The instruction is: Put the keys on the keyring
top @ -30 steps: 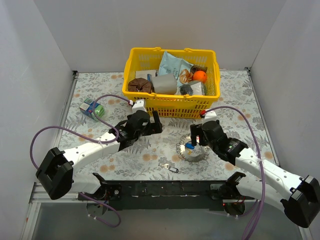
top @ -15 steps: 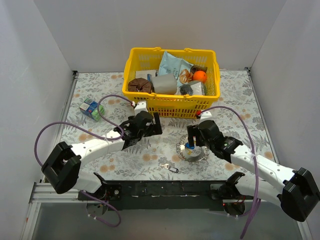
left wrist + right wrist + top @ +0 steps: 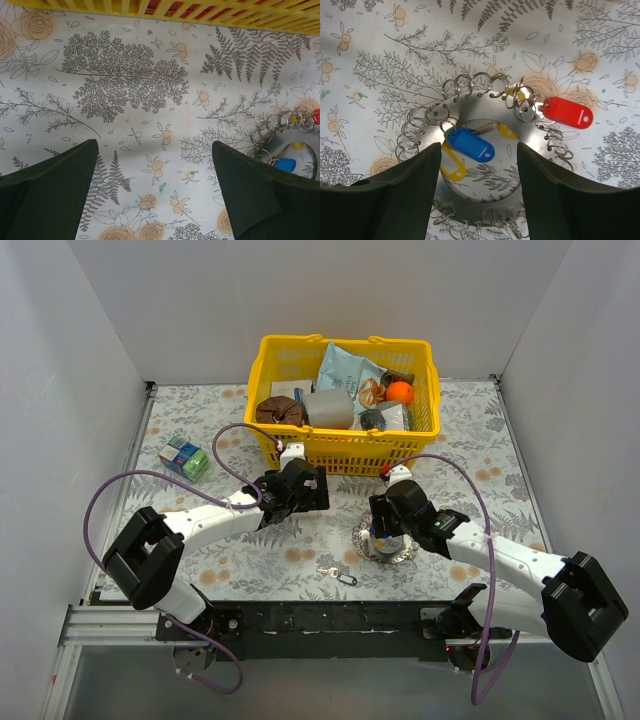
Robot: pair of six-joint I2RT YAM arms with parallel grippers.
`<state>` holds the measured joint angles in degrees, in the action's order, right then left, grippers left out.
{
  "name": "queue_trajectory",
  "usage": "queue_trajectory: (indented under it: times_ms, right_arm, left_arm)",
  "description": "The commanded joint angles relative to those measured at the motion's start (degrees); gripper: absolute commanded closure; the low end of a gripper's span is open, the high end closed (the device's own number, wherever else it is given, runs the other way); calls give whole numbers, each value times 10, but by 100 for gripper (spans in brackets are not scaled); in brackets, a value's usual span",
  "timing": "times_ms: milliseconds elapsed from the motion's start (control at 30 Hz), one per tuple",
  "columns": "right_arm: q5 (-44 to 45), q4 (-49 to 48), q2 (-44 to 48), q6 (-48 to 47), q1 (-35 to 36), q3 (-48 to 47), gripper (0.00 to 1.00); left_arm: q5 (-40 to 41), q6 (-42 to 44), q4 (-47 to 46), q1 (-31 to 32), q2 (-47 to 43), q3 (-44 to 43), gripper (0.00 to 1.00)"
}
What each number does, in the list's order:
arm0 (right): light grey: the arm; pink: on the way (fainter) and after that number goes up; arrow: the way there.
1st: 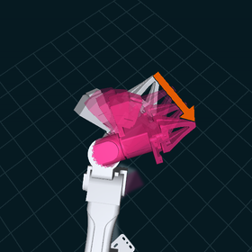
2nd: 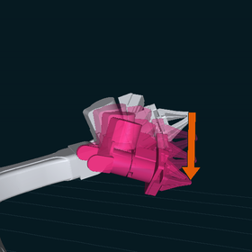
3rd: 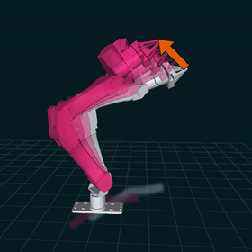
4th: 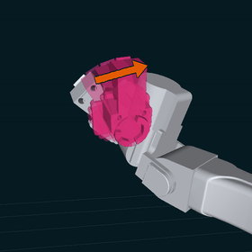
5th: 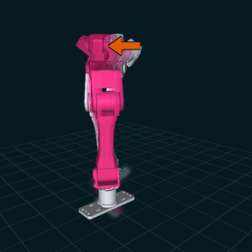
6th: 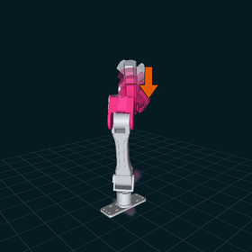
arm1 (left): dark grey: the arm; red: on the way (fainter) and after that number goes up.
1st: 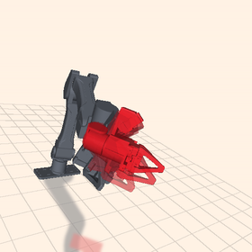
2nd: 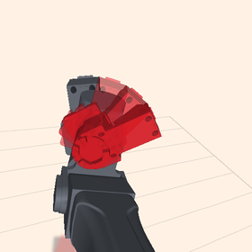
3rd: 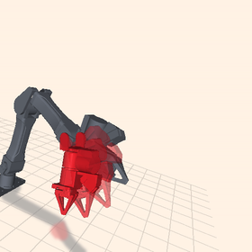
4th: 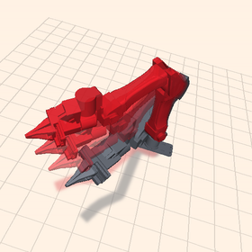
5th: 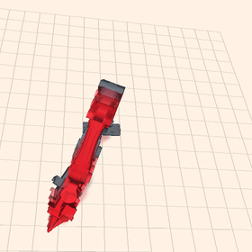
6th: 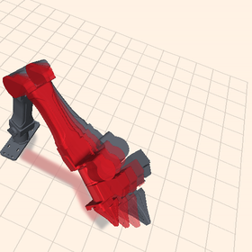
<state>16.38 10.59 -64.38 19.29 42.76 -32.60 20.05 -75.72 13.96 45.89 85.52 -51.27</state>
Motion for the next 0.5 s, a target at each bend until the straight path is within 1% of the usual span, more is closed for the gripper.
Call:
queue_trajectory:
  times_ms: [0,200,267,467]
  right_arm:
    - [-47,-40,-27,0,-1,5,33]
    - [-114,-68,-63,-5,-1,3,36]
    - [-139,-67,-80,-6,-1,-4,37]
    - [-189,-69,-130,-20,-1,-15,37]
  left_arm:
    - [-7,8,8,2,9,-20,2]
    - [-23,-1,-3,2,11,-16,2]
    - [-23,-4,-1,2,12,-22,2]
    - [-22,-10,-2,2,7,-15,2]
